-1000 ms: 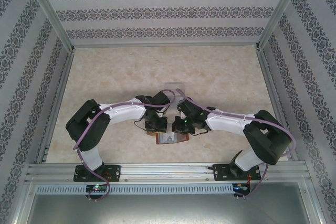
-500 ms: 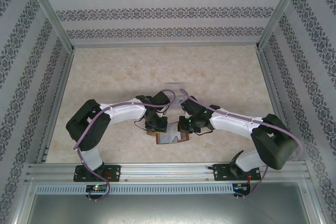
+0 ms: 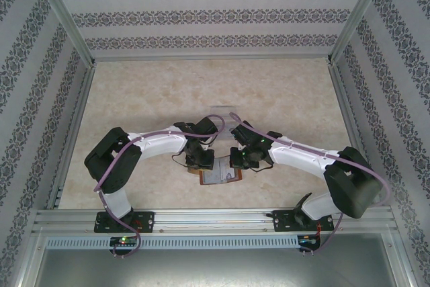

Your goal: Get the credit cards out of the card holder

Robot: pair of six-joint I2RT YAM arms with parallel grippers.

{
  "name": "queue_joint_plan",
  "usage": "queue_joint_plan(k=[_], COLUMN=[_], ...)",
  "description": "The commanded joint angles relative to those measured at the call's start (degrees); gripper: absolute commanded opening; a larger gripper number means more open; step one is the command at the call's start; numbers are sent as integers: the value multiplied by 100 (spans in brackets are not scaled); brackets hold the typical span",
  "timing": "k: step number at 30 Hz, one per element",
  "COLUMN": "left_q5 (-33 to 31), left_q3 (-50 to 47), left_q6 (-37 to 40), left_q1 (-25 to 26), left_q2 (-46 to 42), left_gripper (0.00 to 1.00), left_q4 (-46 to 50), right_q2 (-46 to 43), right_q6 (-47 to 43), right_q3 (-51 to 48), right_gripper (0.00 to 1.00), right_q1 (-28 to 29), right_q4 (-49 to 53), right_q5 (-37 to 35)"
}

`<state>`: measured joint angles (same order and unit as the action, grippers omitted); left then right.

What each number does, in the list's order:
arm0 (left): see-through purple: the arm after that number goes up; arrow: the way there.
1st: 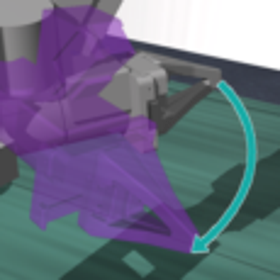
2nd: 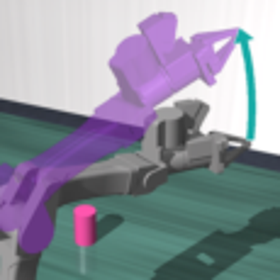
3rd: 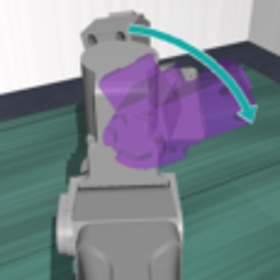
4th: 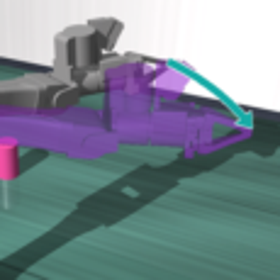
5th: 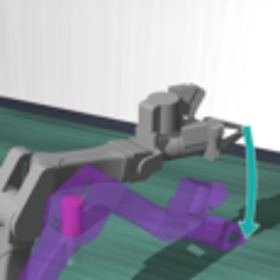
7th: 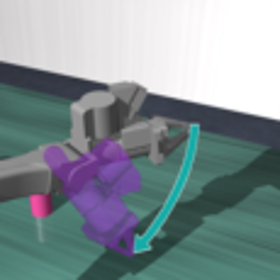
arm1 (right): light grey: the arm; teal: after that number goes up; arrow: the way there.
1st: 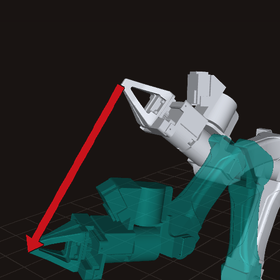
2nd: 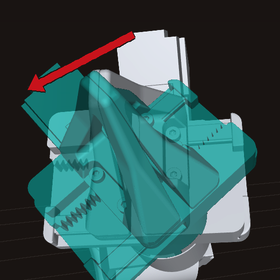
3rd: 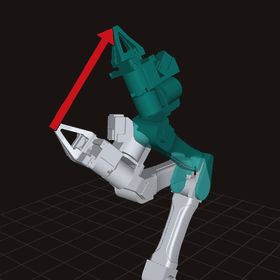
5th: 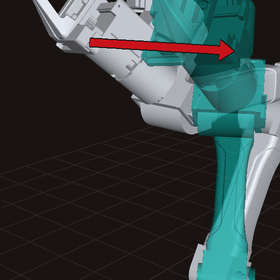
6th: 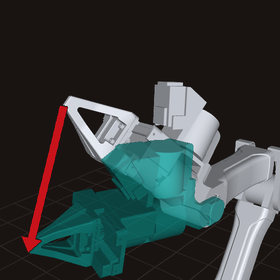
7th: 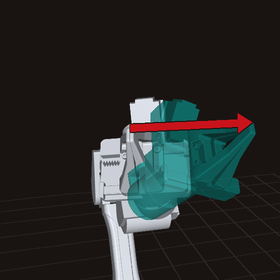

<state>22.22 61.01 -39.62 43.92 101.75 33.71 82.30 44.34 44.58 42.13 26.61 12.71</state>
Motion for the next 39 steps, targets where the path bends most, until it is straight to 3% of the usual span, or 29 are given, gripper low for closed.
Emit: queue_joint_plan(k=[1,12,23,39], left_q5=[-291,-296,-266,-296], left_q3=[-107,-107,-108,55], left_q6=[108,99,99,103], left_q1=[81,81,81,81], left_q2=[288,271,272,38], left_gripper=[16,16,16,19], left_q4=[324,315,289,337], right_q2=[-15,137,107,24], right_q6=[-123,43,285,286], right_q3=[146,322,368,393], right_gripper=[4,5,16,8], right_q1=[31,300,480,503], right_q4=[290,158,-51,131], right_q5=[-281,-229,3,-172])
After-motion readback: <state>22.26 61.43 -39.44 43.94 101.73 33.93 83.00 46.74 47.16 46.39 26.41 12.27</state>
